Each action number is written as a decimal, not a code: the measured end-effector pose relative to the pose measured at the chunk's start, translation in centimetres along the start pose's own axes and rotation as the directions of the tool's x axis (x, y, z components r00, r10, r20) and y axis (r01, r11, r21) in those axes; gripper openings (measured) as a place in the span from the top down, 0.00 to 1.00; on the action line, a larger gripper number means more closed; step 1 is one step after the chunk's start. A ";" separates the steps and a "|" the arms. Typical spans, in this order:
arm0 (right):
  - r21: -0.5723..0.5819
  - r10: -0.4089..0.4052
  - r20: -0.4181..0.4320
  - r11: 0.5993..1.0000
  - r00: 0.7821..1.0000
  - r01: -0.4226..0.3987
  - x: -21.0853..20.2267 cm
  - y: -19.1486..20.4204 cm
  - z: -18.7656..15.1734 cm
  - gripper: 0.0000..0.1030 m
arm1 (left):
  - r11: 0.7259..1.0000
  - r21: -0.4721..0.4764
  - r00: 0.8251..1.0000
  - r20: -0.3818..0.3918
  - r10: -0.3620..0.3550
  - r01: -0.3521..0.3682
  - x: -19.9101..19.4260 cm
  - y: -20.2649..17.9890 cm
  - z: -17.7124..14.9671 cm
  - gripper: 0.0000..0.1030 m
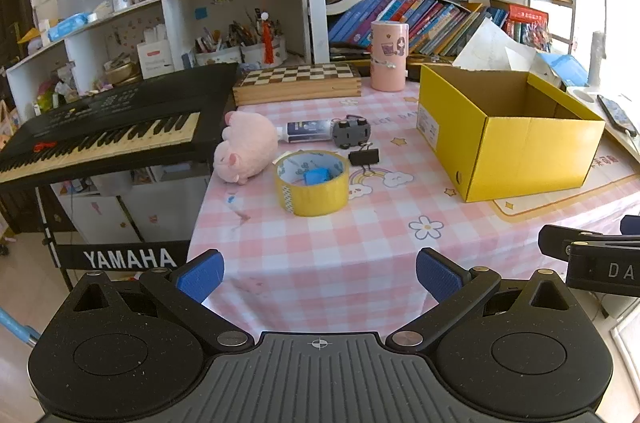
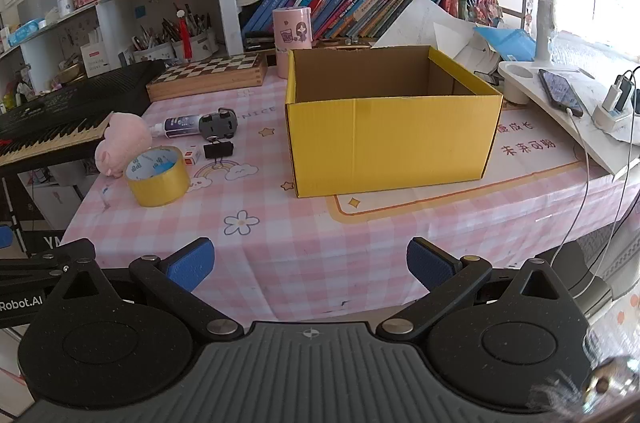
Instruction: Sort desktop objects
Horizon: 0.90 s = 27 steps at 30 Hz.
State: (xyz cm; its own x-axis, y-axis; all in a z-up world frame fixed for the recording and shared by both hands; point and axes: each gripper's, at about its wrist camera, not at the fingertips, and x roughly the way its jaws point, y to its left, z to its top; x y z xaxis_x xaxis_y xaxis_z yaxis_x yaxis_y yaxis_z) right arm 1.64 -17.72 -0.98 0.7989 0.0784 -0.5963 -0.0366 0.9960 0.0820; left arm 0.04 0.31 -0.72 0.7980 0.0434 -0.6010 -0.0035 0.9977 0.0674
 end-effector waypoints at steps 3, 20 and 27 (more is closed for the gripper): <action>0.000 0.000 -0.001 1.000 1.000 0.000 0.0 0.0 0.0 0.00 | 1.000 0.000 1.000 -0.001 0.001 -0.001 0.0 -0.1 0.0 0.00; 0.002 0.002 -0.005 1.000 1.000 -0.002 0.3 -0.1 -0.4 0.00 | 1.000 0.003 1.000 -0.014 -0.002 0.002 0.1 -0.5 0.3 0.00; 0.003 0.001 -0.008 1.000 1.000 -0.001 0.5 0.0 -0.5 0.00 | 1.000 0.008 1.000 -0.023 -0.007 0.007 0.3 -0.6 0.4 0.00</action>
State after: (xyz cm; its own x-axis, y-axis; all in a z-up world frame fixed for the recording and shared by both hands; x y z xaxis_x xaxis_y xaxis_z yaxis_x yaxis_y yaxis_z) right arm 1.77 -17.70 -1.66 0.7943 0.0801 -0.6022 -0.0357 0.9957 0.0854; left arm 0.52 -0.26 -0.66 0.7839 0.0374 -0.6197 0.0073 0.9976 0.0694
